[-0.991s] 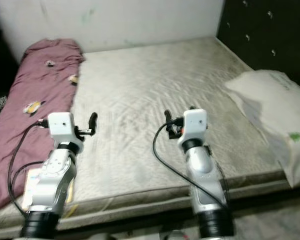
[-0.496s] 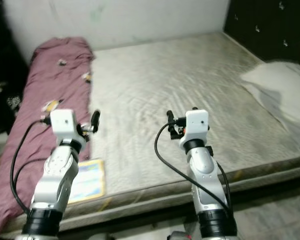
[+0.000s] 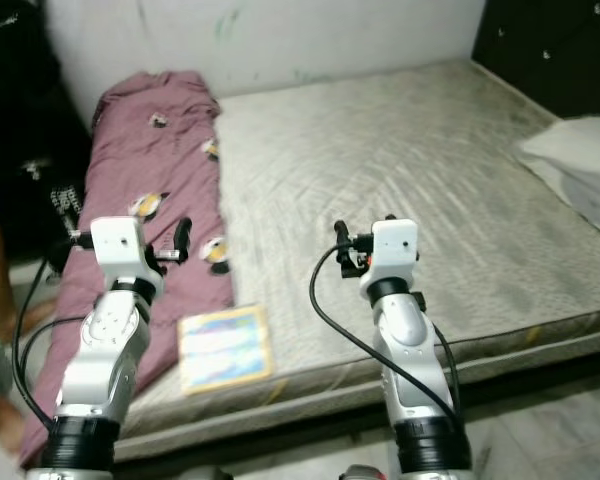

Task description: Clean up the room

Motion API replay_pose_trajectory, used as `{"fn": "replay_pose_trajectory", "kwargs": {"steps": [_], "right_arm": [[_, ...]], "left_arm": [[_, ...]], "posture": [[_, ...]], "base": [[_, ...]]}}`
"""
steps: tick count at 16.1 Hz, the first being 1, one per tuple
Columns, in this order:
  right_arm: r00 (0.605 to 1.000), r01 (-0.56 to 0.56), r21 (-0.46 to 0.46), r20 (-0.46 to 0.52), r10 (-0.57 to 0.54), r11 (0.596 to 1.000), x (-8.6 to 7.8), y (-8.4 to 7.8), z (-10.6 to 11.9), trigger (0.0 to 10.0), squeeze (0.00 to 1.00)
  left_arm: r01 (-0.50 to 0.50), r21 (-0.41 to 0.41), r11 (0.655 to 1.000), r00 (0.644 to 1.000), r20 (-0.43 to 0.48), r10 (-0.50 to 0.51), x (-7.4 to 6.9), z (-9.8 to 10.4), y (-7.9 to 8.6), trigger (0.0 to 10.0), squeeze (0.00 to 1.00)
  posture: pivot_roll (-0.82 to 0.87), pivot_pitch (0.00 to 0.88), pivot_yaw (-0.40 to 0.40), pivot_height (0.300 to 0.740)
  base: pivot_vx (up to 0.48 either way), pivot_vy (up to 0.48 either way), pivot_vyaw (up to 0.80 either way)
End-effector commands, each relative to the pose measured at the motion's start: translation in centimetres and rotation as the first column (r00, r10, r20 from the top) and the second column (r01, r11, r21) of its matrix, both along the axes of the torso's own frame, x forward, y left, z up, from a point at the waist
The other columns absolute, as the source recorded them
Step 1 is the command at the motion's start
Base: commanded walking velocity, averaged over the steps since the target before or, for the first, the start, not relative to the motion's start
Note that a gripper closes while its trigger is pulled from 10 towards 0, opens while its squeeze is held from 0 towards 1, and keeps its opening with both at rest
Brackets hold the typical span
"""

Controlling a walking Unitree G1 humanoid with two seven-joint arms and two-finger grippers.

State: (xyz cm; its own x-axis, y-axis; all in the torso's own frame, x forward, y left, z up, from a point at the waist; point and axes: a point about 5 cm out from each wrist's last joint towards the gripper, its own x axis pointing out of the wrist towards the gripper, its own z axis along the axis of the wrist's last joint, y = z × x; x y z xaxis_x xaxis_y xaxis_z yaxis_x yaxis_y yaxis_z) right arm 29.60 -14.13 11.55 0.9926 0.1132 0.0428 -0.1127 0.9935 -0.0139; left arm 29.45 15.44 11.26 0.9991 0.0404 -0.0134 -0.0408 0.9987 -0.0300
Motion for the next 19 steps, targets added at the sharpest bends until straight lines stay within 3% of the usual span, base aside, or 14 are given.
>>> {"fn": "replay_pose_trajectory", "kwargs": {"steps": [1, 7, 11, 17, 19], "right_arm": [[0.999, -0.024, 0.004, 0.034, 0.024, 1.0, 0.2, 0.7, 0.8, 10.0, 0.0], [0.999, -0.011, -0.001, 0.042, 0.011, 1.0, 0.4, 0.6, 1.0, 10.0, 0.0], [0.999, -0.005, 0.011, 0.033, 0.004, 1.0, 0.2, 0.4, 0.9, 10.0, 0.0], [1.0, 0.012, 0.007, 0.007, -0.012, 1.0, -0.4, 0.1, 0.3, 10.0, 0.0], [1.0, 0.017, 0.009, 0.004, -0.017, 1.0, -0.7, 0.0, 0.2, 10.0, 0.0]], "left_arm": [[-0.018, 0.01, 1.0, 1.0, 0.007, 0.018, 0.0, 0.3, 0.8, 10.0, 0.0], [-0.005, 0.014, 1.0, 1.0, 0.029, 0.004, 0.1, 0.6, 0.6, 10.0, 0.0], [-0.01, -0.005, 1.0, 0.999, 0.048, 0.01, -0.2, 0.8, 0.6, 10.0, 0.0], [-0.001, -0.034, 0.999, 0.999, 0.047, 0.003, -0.6, 0.9, 1.0, 10.0, 0.0], [-0.019, -0.023, 1.0, 0.999, 0.047, 0.02, -0.8, 0.8, 1.4, 10.0, 0.0]], "posture": [[-0.09, 0.0, 0.08, 0.74], [-0.1, 0.0, 0.081, 0.74], [-0.1, 0.0, 0.079, 0.74], [-0.09, 0.0, 0.08, 0.74], [-0.09, 0.0, 0.084, 0.74]], "base": [[0.0, 0.48, 0.0], [0.0, 0.435, 0.0], [0.0, 0.0, 0.0], [0.0, 0.0, -0.8], [0.0, 0.0, 0.0]]}}
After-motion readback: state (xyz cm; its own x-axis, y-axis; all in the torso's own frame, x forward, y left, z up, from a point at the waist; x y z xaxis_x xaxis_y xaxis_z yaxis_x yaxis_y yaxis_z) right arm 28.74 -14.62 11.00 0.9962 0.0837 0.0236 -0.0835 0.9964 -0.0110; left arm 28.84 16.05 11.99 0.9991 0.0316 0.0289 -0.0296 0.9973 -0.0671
